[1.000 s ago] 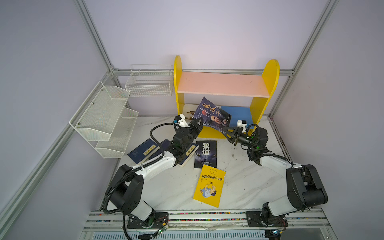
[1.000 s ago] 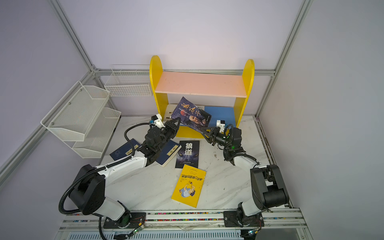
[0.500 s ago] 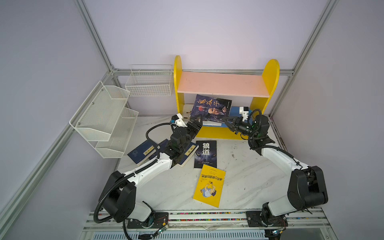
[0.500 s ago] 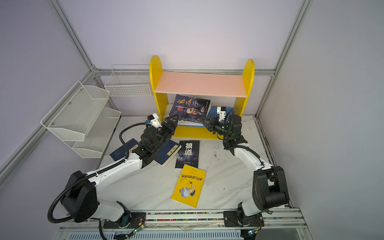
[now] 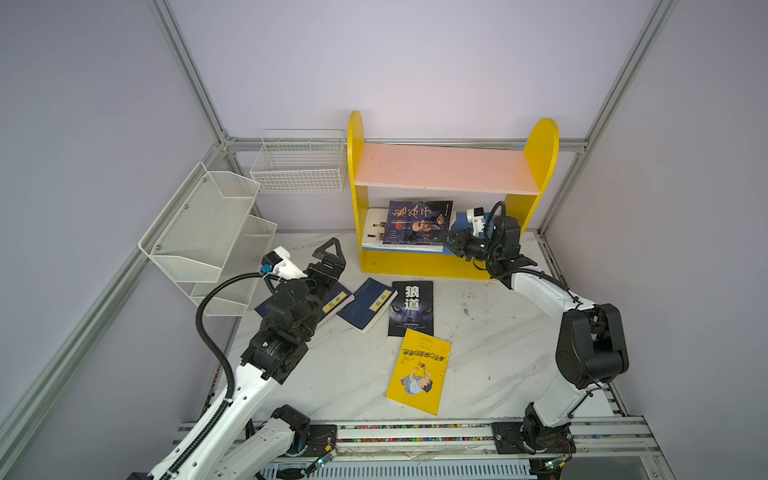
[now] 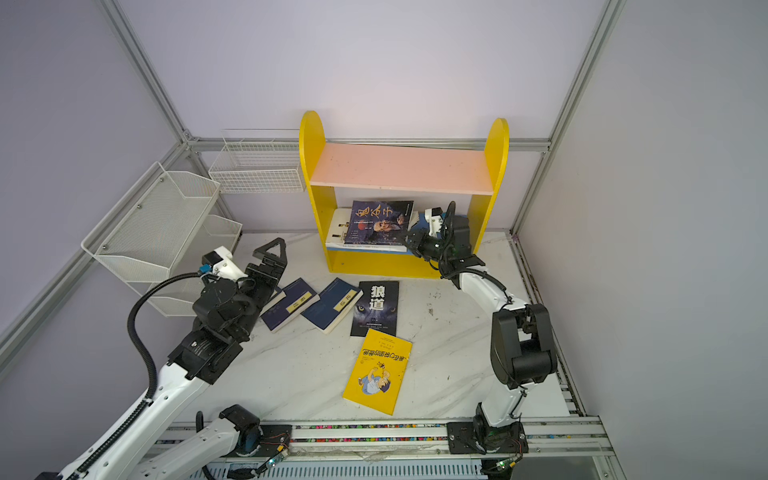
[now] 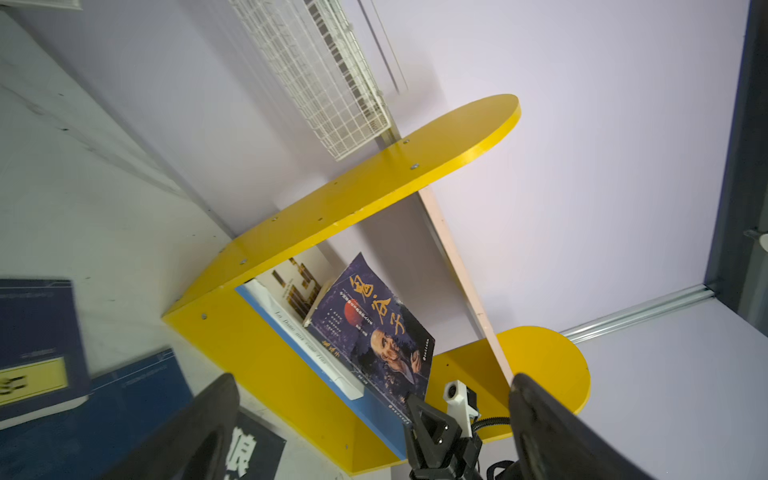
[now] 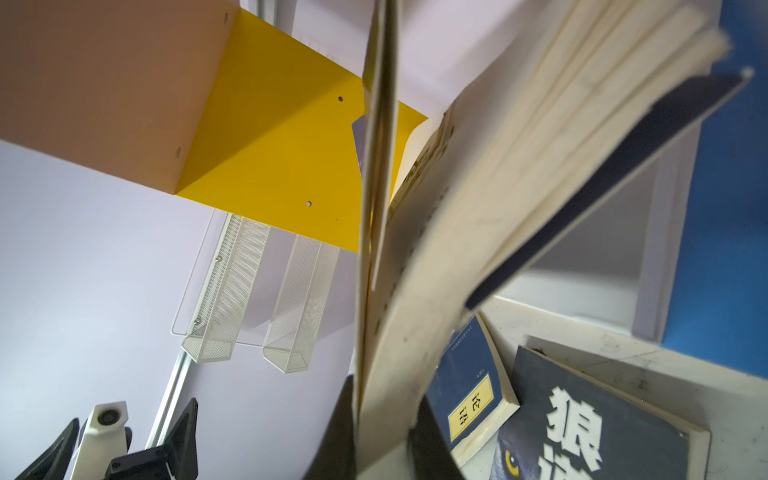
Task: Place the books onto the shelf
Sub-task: 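Release the purple book and pull the left gripper back while the right pushes it, then push the purple book deeper onto the shelf with the right gripper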
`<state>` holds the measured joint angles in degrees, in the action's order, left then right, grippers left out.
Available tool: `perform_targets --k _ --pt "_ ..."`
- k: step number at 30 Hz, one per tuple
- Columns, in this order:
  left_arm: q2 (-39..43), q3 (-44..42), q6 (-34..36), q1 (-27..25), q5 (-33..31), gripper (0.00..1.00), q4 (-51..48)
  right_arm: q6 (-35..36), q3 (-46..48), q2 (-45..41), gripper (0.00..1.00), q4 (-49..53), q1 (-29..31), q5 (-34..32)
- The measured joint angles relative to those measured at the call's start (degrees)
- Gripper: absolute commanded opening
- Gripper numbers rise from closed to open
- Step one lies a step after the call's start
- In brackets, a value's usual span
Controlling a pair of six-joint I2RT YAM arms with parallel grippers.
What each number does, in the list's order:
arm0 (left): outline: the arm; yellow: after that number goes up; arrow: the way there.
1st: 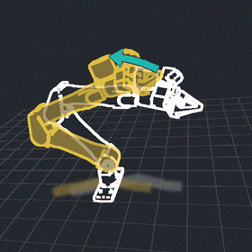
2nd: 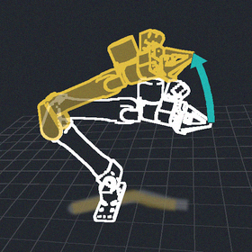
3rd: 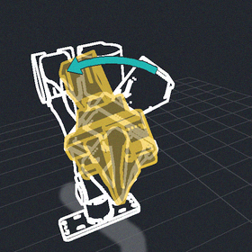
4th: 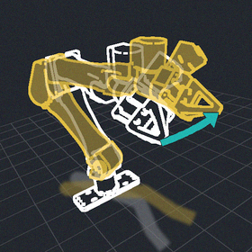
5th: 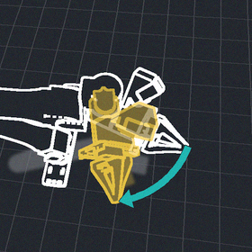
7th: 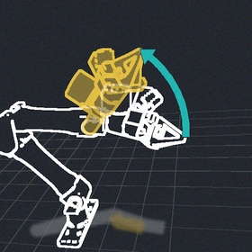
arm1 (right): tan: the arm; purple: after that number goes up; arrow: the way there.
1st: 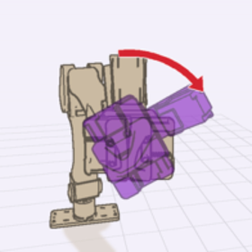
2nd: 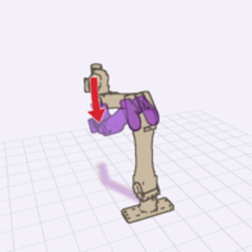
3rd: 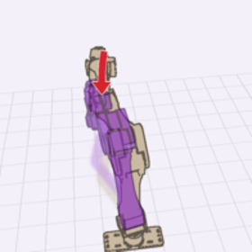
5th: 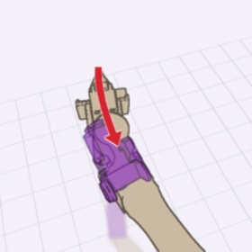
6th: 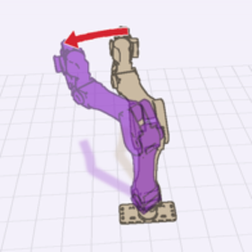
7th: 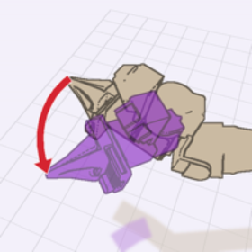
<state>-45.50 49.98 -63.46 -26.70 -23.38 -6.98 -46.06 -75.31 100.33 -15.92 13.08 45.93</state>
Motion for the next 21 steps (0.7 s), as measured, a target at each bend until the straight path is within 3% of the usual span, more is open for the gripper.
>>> perform_targets --k 7,21 --pt "4.39 -3.5 -0.02 0.46 -3.45 1.0 -7.39 -0.17 -6.16 5.79 0.13 -0.15 0.0 1.9" --pt "-2.27 -3.5 0.72 1.92 -2.84 1.0 -8.96 1.75 -19.37 16.65 0.13 2.47 2.91 3.1"
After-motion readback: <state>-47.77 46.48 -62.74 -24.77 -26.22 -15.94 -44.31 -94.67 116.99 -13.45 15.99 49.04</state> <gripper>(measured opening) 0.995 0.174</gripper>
